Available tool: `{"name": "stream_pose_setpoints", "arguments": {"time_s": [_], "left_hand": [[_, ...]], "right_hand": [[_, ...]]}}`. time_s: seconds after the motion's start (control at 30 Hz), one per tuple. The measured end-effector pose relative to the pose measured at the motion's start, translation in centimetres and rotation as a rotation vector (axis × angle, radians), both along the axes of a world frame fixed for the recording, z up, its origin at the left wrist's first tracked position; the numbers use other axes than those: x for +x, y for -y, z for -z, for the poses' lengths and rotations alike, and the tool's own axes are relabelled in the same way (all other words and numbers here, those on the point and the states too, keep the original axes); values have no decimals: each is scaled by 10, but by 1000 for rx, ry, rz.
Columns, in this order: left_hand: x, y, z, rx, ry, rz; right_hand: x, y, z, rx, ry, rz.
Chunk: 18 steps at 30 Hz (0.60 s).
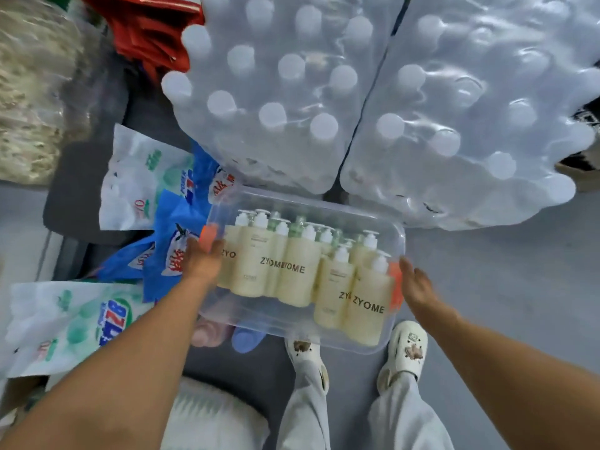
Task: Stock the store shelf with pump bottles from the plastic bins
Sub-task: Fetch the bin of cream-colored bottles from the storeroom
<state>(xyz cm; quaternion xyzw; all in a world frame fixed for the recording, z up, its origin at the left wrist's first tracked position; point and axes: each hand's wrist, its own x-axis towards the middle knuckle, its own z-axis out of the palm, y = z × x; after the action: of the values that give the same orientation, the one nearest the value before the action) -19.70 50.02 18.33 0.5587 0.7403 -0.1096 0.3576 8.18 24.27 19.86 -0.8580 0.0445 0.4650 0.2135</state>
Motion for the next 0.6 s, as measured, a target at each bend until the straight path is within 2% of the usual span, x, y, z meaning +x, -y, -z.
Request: {"name": "stream_pose_setpoints", "arguments": {"time_s": [0.1,0.2,0.37,0.6], "left_hand": [[-2,-8,11,-33,36,-109],[-11,-26,12,-48,-122,-157],[-11,-31,13,-116,50,-204],[-8,-26,-4,-186,96,-237]], "right_hand": [[-4,5,10,74,-7,125],[-6,8,15,92,40,209],[-14,1,22,48,-17,308],[-12,-2,12,-15,-82,250]]}}
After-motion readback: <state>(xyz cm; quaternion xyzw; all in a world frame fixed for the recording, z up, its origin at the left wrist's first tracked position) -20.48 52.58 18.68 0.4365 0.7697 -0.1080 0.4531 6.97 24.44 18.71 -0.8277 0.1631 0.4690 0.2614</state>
